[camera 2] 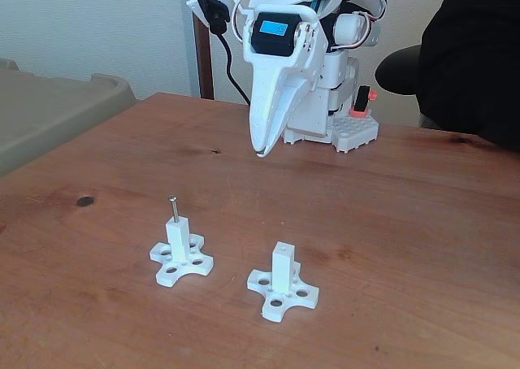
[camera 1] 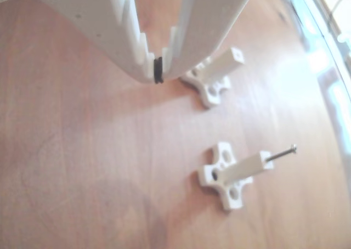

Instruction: Grab the screw and set it in the hole.

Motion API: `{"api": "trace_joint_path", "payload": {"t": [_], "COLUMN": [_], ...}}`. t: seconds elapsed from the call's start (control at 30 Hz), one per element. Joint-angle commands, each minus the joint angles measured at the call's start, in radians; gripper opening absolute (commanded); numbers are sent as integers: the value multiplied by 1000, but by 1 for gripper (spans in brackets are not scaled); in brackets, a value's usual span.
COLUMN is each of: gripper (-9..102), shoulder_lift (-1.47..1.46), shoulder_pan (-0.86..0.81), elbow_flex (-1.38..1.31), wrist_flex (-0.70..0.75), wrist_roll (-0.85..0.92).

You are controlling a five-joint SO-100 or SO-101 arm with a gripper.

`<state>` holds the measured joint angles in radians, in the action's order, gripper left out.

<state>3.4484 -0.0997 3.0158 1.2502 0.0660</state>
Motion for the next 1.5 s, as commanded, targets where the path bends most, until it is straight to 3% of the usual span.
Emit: {"api": "trace_joint_path", "payload": {"t": [0.0,1.47], "gripper": [-4,-4], "shoulder_lift": [20,-38], "shoulder_pan": [34,37], "elbow_flex": [-9,-37], "wrist_flex": [38,52], "wrist_roll": [35,44]}}
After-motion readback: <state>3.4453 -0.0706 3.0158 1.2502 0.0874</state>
